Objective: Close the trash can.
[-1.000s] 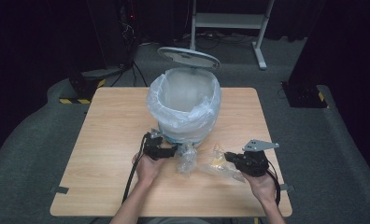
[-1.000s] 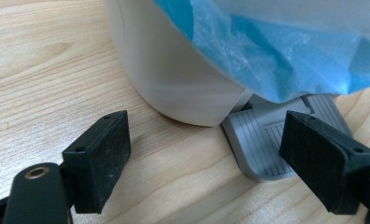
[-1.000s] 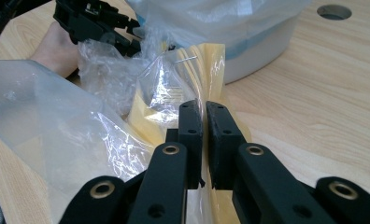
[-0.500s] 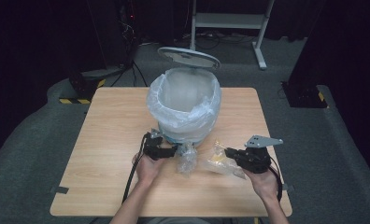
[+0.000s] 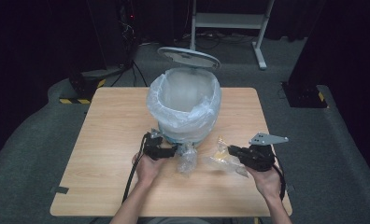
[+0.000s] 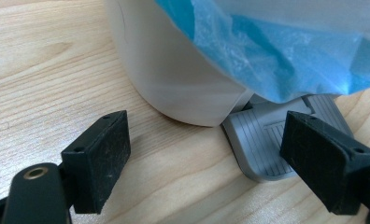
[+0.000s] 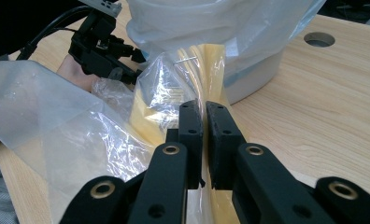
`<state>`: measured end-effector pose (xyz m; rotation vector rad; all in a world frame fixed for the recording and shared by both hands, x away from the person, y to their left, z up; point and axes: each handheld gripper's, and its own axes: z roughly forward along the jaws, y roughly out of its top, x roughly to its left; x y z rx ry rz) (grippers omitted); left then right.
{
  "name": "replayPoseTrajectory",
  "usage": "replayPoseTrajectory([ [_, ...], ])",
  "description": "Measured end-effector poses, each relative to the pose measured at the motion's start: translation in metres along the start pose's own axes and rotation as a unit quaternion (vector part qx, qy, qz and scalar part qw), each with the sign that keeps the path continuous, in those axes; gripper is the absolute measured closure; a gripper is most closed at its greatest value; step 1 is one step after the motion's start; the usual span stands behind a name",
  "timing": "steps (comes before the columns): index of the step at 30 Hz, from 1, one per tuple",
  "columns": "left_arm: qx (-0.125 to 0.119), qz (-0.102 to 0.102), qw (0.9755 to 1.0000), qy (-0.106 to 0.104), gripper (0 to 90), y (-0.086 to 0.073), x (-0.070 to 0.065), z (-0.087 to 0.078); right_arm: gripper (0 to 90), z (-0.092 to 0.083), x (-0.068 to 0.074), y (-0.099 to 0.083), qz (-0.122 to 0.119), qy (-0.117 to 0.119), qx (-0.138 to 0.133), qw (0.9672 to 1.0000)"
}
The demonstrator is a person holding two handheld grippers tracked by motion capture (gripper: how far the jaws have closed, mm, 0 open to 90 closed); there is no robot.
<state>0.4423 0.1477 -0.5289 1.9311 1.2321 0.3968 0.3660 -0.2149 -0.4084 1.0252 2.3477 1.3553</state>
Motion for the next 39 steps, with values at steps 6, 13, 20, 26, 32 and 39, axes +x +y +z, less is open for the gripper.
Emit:
replayPoseTrajectory([
  [6, -0.001, 0.000, 1.0000, 0.000, 15.9, 0.000, 0.000, 0.000, 85.8, -0.006, -0.002, 0.003, 0.000, 0.000, -0.007, 1.0000],
  [13, -0.001, 0.000, 1.0000, 0.000, 15.9, 0.000, 0.000, 0.000, 85.9, -0.014, -0.006, 0.009, 0.008, 0.001, -0.011, 0.9999],
  [20, -0.001, 0.002, 1.0000, 0.002, 15.9, 0.000, 0.000, 0.000, 85.9, -0.018, -0.009, 0.012, 0.010, 0.001, -0.015, 0.9998],
  [26, 0.000, 0.001, 1.0000, 0.001, 15.9, 0.000, 0.000, 0.000, 85.9, -0.023, -0.009, 0.018, 0.012, -0.001, -0.026, 0.9996],
  [32, 0.000, 0.001, 1.0000, 0.001, 15.9, 0.000, 0.000, 0.000, 86.0, -0.028, -0.008, 0.032, 0.004, 0.005, -0.041, 0.9992],
  [39, 0.000, 0.001, 1.0000, 0.001, 15.9, 0.000, 0.000, 0.000, 86.1, -0.031, -0.010, 0.042, 0.006, 0.014, -0.052, 0.9985],
])
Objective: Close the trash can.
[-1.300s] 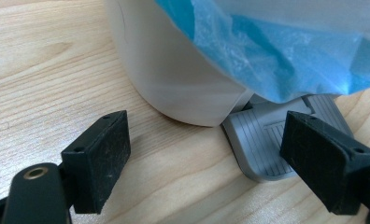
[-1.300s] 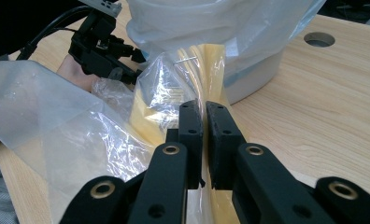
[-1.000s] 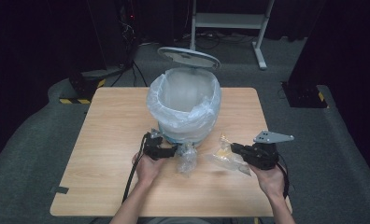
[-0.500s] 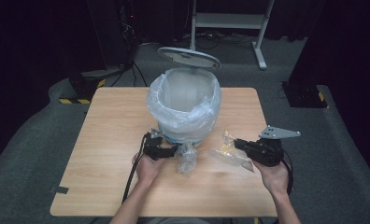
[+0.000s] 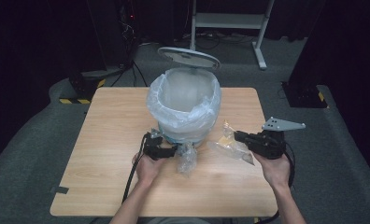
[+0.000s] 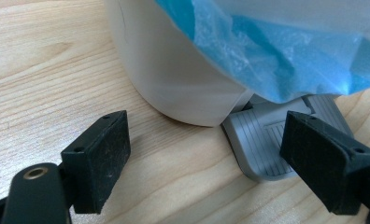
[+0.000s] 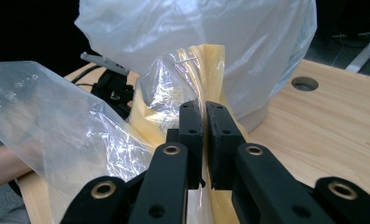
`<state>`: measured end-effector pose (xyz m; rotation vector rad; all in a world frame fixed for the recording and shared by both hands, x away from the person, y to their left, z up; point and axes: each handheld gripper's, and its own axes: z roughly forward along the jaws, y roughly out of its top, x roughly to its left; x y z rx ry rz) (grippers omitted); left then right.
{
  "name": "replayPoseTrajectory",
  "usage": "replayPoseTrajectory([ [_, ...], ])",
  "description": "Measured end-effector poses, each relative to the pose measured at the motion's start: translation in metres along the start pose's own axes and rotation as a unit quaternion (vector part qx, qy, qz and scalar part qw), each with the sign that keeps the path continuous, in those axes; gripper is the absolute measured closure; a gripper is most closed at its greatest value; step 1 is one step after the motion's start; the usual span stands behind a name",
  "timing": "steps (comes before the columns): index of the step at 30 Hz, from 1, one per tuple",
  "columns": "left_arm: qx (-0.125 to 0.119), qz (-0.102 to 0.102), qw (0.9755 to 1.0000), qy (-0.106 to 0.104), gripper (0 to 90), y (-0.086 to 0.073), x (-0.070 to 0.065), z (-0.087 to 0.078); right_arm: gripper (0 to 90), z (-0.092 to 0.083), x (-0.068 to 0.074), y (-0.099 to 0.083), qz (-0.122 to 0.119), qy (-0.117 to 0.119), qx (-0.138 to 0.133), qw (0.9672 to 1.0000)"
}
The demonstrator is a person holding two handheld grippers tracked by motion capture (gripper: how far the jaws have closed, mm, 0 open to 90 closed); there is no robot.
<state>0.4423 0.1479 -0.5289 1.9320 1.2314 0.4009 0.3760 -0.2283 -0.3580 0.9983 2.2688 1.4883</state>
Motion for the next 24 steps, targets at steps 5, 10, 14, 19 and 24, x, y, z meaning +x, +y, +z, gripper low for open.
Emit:
replayPoseTrajectory([
  [5, 0.000, 0.000, 1.0000, 0.000, 15.9, 0.000, 0.000, 0.000, 86.1, -0.006, -0.001, 0.010, -0.001, -0.002, -0.017, 0.9999],
  [10, 0.000, 0.000, 1.0000, 0.000, 15.9, 0.000, 0.000, 0.000, 86.1, -0.011, -0.002, 0.019, 0.001, 0.002, -0.027, 0.9996],
  [14, 0.000, 0.000, 1.0000, -0.001, 15.8, 0.000, 0.000, 0.000, 86.1, -0.013, -0.002, 0.024, 0.005, 0.007, -0.036, 0.9993],
  [19, 0.000, 0.001, 1.0000, 0.000, 15.8, 0.000, 0.000, 0.000, 86.1, -0.012, -0.006, 0.032, 0.010, 0.012, -0.042, 0.9990],
  [24, 0.000, 0.001, 1.0000, 0.000, 15.6, 0.000, 0.000, 0.000, 86.2, -0.012, -0.009, 0.040, 0.013, 0.022, -0.047, 0.9986],
])
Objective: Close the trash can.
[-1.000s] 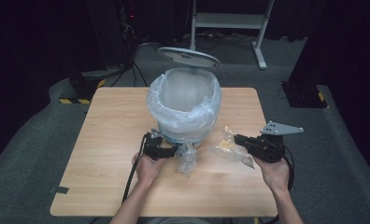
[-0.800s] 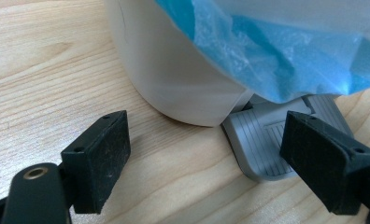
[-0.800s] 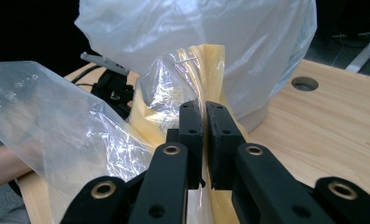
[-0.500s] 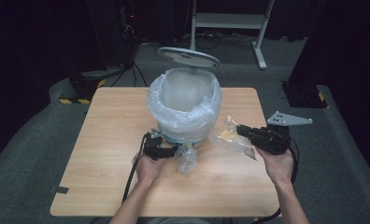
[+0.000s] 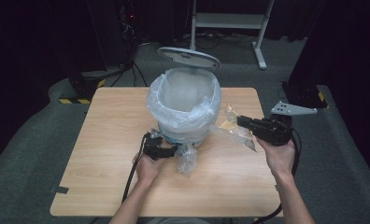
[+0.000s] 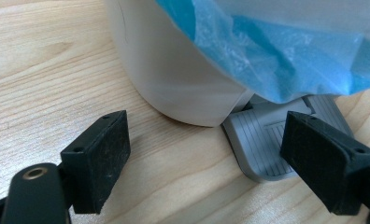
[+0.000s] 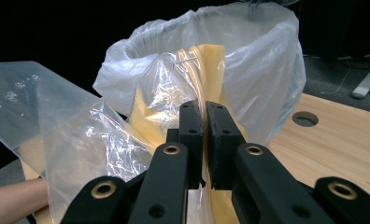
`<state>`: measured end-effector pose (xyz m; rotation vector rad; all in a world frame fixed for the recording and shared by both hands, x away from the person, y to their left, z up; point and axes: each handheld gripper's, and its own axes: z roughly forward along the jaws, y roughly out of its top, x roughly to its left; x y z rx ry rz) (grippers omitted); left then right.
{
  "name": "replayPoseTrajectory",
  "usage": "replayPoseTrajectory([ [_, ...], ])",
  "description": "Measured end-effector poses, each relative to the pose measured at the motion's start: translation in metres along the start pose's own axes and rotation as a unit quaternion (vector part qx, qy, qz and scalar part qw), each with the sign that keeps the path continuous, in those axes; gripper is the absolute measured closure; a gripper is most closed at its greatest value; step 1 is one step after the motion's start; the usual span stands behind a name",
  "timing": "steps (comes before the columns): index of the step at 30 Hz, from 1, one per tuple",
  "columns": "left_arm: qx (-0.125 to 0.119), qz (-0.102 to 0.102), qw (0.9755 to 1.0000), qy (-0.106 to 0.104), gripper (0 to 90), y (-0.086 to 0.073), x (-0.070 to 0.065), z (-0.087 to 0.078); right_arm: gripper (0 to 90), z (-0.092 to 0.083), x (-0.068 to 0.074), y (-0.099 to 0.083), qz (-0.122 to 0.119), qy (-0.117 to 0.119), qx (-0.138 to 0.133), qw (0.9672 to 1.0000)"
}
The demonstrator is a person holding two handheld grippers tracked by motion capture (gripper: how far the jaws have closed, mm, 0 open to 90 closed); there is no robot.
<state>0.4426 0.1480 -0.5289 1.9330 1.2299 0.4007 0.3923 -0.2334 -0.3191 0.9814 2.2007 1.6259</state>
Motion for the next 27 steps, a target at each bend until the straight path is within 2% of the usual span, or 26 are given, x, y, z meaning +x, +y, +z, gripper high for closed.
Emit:
replayPoseTrajectory([
  [17, 0.000, 0.000, 1.0000, 0.001, 15.4, 0.000, 0.000, 0.000, 86.3, 0.007, -0.005, 0.029, -0.001, 0.027, -0.021, 0.9994],
  [27, 0.000, 0.000, 1.0000, 0.000, 15.4, 0.000, 0.000, 0.000, 86.3, 0.021, -0.002, 0.047, -0.011, 0.038, -0.015, 0.9991],
])
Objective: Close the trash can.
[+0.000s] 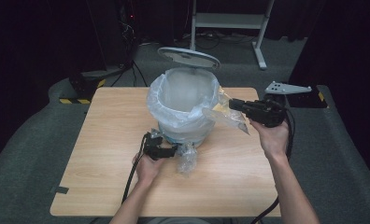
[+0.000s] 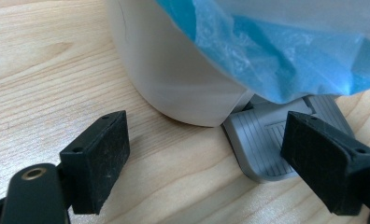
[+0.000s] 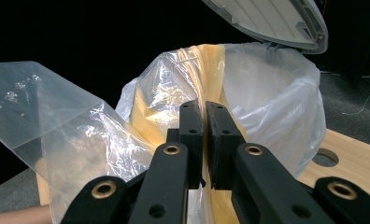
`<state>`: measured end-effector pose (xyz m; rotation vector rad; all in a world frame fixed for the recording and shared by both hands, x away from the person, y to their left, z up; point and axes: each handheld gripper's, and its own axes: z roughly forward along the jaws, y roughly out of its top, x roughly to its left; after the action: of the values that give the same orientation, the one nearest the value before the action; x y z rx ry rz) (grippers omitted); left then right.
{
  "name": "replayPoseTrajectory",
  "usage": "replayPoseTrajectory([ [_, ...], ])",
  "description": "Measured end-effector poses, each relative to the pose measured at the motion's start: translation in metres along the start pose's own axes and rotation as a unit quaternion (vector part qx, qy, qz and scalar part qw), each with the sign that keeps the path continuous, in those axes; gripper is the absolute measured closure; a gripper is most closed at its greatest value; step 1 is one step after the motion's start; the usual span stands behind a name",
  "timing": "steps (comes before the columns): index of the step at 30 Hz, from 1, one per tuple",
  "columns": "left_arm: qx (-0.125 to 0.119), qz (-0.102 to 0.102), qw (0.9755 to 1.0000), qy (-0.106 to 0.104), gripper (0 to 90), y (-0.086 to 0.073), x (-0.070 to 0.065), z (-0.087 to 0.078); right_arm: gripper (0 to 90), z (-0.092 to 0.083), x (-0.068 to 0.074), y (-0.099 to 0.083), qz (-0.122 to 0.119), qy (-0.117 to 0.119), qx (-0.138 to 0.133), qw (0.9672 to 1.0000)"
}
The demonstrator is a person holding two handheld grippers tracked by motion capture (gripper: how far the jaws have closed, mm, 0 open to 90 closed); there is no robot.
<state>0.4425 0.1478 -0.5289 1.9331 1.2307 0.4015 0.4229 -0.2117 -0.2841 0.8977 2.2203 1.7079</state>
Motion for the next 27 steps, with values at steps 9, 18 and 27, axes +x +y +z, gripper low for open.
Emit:
replayPoseTrajectory([
  [9, 0.000, -0.001, 1.0000, 0.000, 15.6, 0.000, 0.000, 0.000, 86.4, 0.011, 0.001, 0.014, -0.008, 0.005, 0.002, 1.0000],
  [18, 0.000, -0.001, 1.0000, 0.000, 15.7, 0.000, 0.000, 0.000, 86.4, 0.017, -0.002, 0.019, -0.007, 0.004, 0.002, 1.0000],
  [27, 0.000, 0.000, 1.0000, 0.000, 15.8, 0.000, 0.000, 0.000, 86.4, 0.021, -0.003, 0.025, -0.005, 0.007, 0.001, 1.0000],
])
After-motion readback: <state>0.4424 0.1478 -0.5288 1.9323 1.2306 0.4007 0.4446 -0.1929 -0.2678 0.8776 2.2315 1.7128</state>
